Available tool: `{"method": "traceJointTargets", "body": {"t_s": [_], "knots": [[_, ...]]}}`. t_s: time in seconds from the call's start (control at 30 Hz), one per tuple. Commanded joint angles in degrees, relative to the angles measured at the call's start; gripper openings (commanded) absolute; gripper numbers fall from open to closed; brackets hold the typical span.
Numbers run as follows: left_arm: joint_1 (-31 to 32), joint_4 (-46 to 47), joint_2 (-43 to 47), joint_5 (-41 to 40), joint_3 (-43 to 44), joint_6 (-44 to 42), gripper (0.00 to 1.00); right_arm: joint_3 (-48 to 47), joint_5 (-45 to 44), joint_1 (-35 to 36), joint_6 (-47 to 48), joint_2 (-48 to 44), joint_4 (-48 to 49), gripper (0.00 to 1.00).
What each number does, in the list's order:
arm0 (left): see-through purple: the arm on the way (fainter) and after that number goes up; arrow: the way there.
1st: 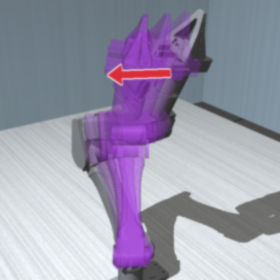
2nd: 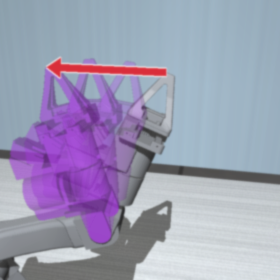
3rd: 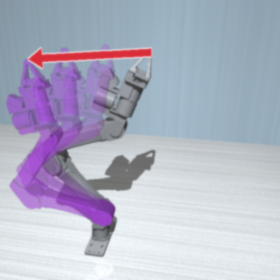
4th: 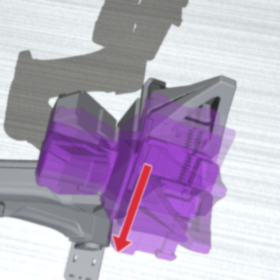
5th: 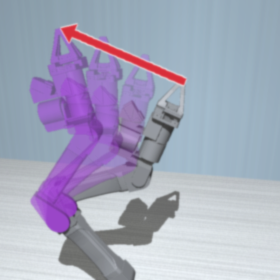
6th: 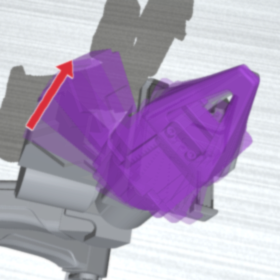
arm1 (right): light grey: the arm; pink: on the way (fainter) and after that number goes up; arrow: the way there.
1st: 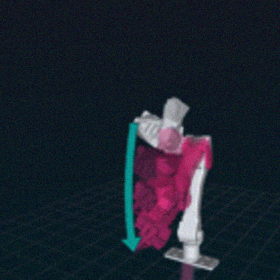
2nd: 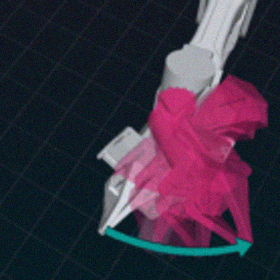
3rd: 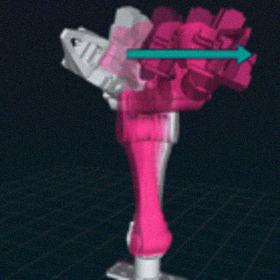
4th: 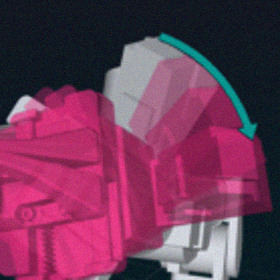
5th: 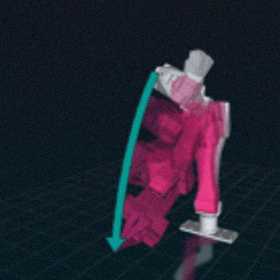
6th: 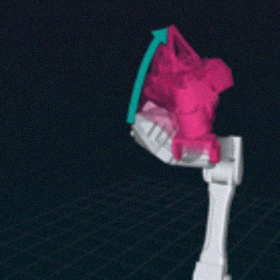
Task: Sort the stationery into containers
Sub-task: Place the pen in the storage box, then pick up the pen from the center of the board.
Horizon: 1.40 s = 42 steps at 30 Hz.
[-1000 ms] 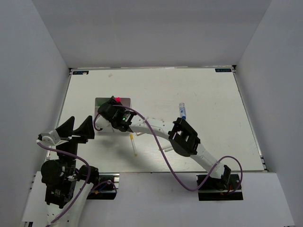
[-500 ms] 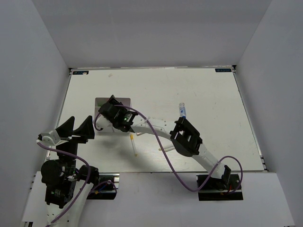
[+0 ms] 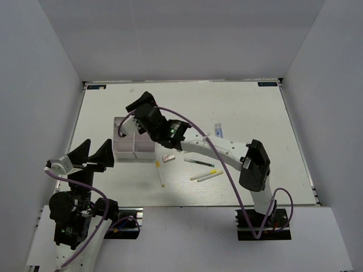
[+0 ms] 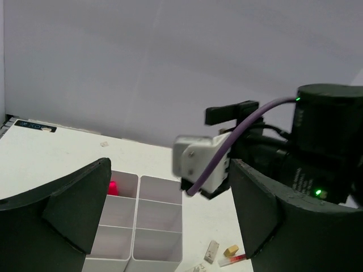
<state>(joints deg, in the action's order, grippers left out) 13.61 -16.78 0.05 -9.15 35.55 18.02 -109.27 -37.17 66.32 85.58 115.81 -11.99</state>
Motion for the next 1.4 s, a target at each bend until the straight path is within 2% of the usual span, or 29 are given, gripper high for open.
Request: {"method": "traceJointTargets", "body": {"t_s": [0.0,0.13,0.17,0.23,0.27,0.3,0.33,0.37,0.4,0.43,0.47,0.5,0.53,0.57,0.6,0.63,0.8,0.9,1.0,1.13,1.3,1.37], "knots": [[-0.4,0.5,4.3,2.8,-0.5,0.0,0.94,4.7,-0.2,-1.9,-4.9,-4.1,-0.4,0.8],[-0.4,3.7,1.3,10.6,-1.6,-1.2,0.96,4.4,3.2,-4.5,-14.3,-8.7,-4.7,0.76],[-0.4,4.2,-0.2,14.7,-1.6,-1.2,0.96,2.9,4.5,-5.1,-20.0,-10.2,-11.4,0.75],[-0.4,4.9,-4.2,19.8,-0.9,-1.2,0.94,2.4,10.0,-9.8,-32.8,-13.9,-17.7,0.66],[-0.4,5.5,-9.0,24.4,-0.9,-0.6,0.92,3.2,13.9,-12.9,-35.7,-15.2,-20.2,0.61],[-0.4,6.0,-11.6,26.7,-0.4,0.0,0.86,4.3,18.8,-14.3,-40.6,-18.0,-21.5,0.54],[-0.4,6.1,-14.3,28.9,0.2,0.7,0.81,5.6,21.2,-15.8,-45.0,-20.5,-21.6,0.41],[-0.4,6.1,-16.8,31.9,0.2,1.7,0.74,12.6,26.0,-19.8,-46.9,-22.6,-21.3,0.32],[-0.4,6.1,-21.5,33.0,0.8,4.4,0.67,15.3,27.6,-21.0,-51.1,-27.6,-19.2,0.26],[-0.4,4.3,-25.3,33.9,1.4,8.1,0.49,24.8,32.9,-25.8,-53.7,-30.5,-16.4,0.14],[-0.4,3.1,-26.8,33.9,1.5,8.2,0.46,24.9,32.9,-25.8,-55.2,-31.9,-16.4,0.12],[-0.4,1.6,-28.1,34.5,2.3,9.0,0.45,30.2,36.3,-30.1,-58.2,-34.1,-16.1,0.12],[-0.4,-1.9,-29.1,34.5,3.5,9.8,0.44,31.5,42.3,-31.6,-59.8,-34.9,-16.5,0.14],[0.2,-3.7,-30.8,34.5,4.1,10.5,0.42,32.3,45.2,-33.3,-63.9,-35.8,-16.9,0.24],[0.2,-5.4,-31.6,34.5,4.7,10.5,0.41,33.8,52.6,-37.5,-64.7,-35.5,-17.7,0.34],[0.2,-7.2,-32.5,34.5,5.9,11.1,0.41,34.5,55.1,-38.8,-65.3,-35.4,-20.2,0.42],[0.7,-15.9,-37.2,35.3,6.6,11.1,0.46,40.4,67.6,-44.1,-64.9,-34.5,-19.4,0.56],[1.2,-17.2,-39.4,36.0,5.3,11.1,0.48,43.7,73.0,-45.2,-59.4,-36.3,-20.1,0.62],[2.7,-17.2,-40.8,36.6,3.7,11.1,0.48,46.4,77.1,-45.5,-53.2,-38.7,-21.8,0.62],[6.0,-14.7,-42.9,35.3,1.3,13.7,0.49,49.9,79.1,-45.1,-49.0,-41.9,-21.3,0.51],[16.7,-11.4,-50.4,26.8,0.0,17.8,0.51,50.8,79.9,-44.8,-47.5,-41.9,-21.0,0.42],[24.2,-11.3,-55.4,22.4,0.7,20.3,0.52,50.9,80.1,-44.7,-47.2,-41.7,-21.0,0.42]]}}
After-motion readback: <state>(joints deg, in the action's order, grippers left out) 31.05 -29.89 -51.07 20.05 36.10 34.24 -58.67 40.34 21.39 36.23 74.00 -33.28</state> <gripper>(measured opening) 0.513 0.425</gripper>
